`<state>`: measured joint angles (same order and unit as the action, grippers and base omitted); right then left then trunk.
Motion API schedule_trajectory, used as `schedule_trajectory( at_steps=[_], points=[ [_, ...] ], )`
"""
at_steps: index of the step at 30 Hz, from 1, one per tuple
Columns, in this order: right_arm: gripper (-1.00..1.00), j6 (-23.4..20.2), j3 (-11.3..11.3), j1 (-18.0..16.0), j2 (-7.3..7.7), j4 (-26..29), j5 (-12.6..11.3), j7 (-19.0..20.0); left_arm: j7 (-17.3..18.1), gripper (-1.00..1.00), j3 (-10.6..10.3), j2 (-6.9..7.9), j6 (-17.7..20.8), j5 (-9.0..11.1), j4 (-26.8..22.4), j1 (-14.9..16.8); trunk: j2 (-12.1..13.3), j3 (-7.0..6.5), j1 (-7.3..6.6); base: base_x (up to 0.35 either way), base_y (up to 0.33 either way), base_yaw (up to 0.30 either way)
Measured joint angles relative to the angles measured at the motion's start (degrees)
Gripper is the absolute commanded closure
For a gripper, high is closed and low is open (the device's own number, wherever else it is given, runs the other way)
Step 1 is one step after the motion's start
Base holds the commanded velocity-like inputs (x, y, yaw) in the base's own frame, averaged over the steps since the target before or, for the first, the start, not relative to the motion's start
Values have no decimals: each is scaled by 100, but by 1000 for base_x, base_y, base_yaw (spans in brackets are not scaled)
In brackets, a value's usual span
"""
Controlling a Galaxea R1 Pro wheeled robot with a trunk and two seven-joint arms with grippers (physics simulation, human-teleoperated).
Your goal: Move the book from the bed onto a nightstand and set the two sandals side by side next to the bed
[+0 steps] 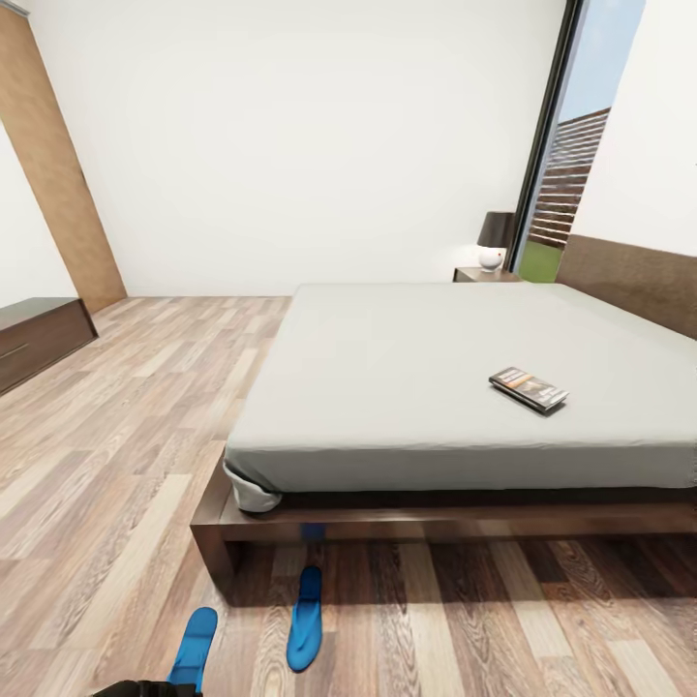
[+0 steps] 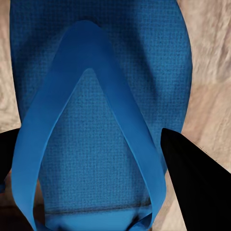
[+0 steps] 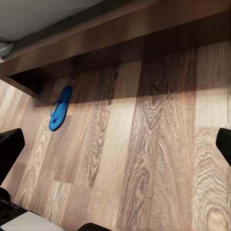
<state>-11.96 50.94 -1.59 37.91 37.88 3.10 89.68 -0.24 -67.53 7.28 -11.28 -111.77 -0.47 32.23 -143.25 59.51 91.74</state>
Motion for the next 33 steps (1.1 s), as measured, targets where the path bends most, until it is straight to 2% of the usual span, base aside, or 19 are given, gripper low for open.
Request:
schedule_trajectory(
  at_steps=[12, 23, 33],
  points=[
    [-100, 0, 0, 0, 0, 0, 0, 0, -1, 100, -3, -1, 0, -8, 0, 0, 0, 0, 0, 0, -151, 0],
    [-100, 0, 0, 0, 0, 1, 0, 1, -1, 100, -6, -1, 1, -8, 0, 0, 0, 0, 0, 0, -249, 0],
    [-100, 0, 0, 0, 0, 0, -1, 0, -5, 100, -7, -1, 0, -15, -4, 4, 0, 0, 0, 0, -99, 0]
  ],
)
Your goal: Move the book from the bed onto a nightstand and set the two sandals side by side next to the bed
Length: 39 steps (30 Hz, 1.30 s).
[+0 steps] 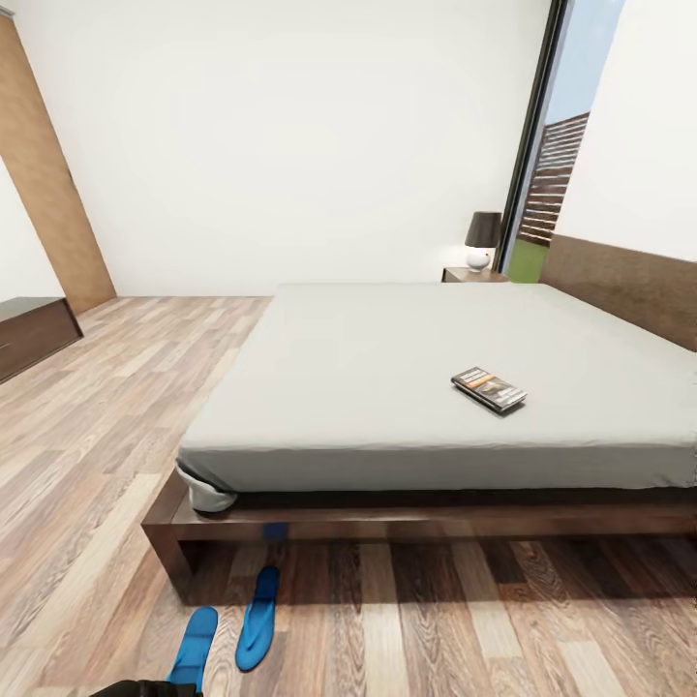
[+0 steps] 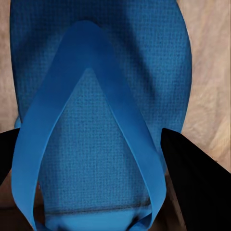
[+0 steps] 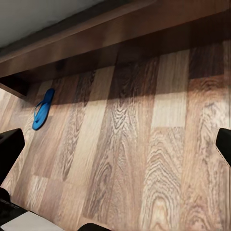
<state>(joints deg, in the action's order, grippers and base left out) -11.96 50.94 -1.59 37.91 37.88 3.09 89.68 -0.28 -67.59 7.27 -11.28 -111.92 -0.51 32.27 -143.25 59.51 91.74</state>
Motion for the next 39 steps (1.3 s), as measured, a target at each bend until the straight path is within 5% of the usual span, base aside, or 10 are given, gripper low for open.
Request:
schedule_trajectory(
  at_steps=[23, 39],
  points=[
    [-100, 0, 0, -1, -1, 4, 1, -1, 21, 100, -2, 7, -2, -6, 4, 12, 0, 0, 0, 0, -20, 0],
    [-100, -8, 5, -1, 2, 174, -7, -1, 100, 100, 0, 9, -106, 0, 11, 339, 0, 0, 0, 0, 0, 0]
  ],
)
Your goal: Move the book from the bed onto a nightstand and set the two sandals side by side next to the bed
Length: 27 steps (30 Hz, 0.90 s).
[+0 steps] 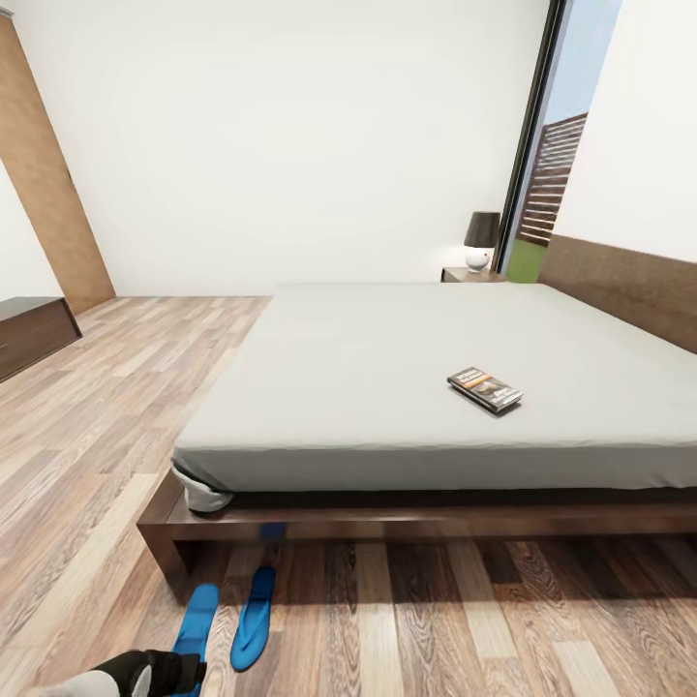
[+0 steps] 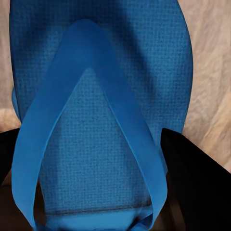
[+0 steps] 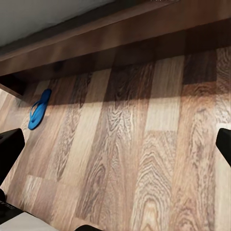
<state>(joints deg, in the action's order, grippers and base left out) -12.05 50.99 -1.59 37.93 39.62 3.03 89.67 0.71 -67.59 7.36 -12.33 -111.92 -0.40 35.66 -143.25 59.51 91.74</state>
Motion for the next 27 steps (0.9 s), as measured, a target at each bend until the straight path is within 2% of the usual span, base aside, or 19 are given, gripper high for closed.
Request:
schedule_trajectory(
  at_steps=[27],
  points=[
    [-100, 0, -4, 0, -3, 8, 5, 0, 0, 100, -1, -8, -312, -6, 1, 207, 0, 0, 0, 0, 0, 0]
  ],
)
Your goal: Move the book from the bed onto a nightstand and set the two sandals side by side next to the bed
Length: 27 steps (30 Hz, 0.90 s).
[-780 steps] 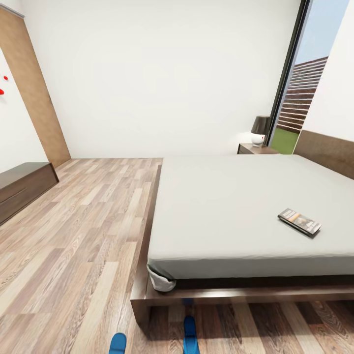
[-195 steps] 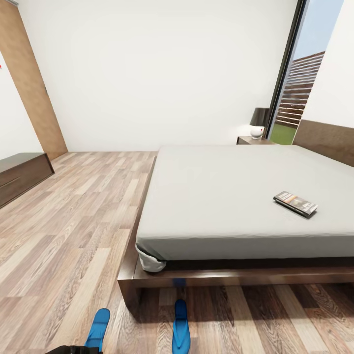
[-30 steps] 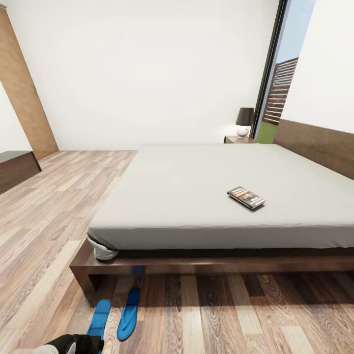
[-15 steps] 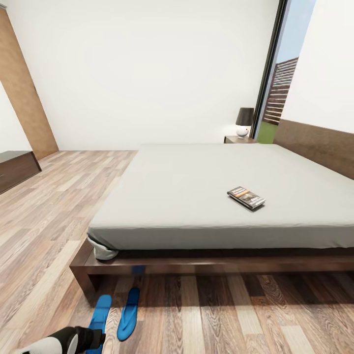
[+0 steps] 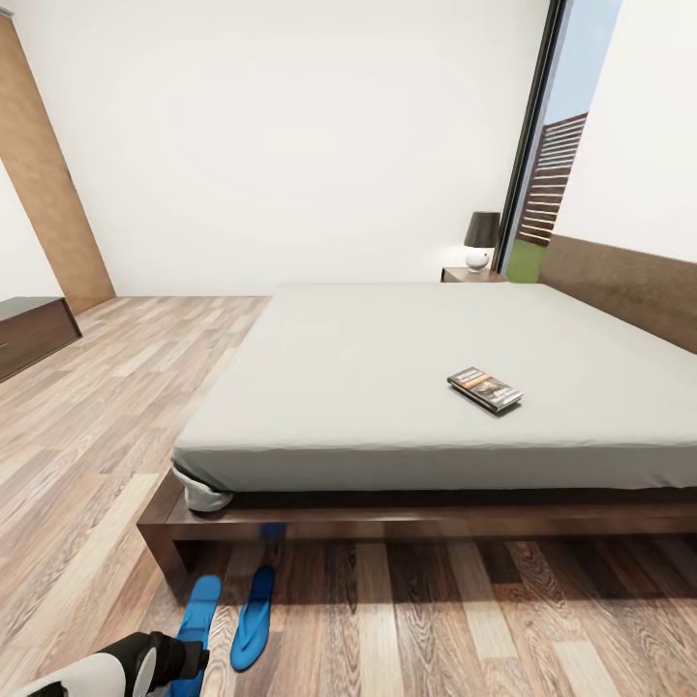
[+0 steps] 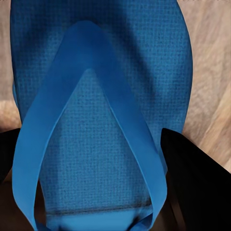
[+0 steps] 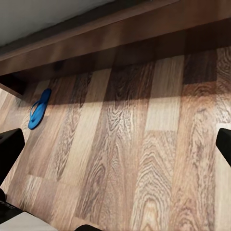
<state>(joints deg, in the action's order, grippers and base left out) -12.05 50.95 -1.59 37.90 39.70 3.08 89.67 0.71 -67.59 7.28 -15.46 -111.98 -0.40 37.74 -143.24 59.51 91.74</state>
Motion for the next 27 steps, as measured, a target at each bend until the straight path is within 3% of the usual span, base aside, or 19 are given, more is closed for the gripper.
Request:
schedule_trajectory(
  at_steps=[27],
  points=[
    [-100, 0, 0, 0, -40, 9, 2, 0, 5, 100, 0, -1, -22, -5, -8, 3, 0, 0, 0, 0, 0, 0]
  ],
)
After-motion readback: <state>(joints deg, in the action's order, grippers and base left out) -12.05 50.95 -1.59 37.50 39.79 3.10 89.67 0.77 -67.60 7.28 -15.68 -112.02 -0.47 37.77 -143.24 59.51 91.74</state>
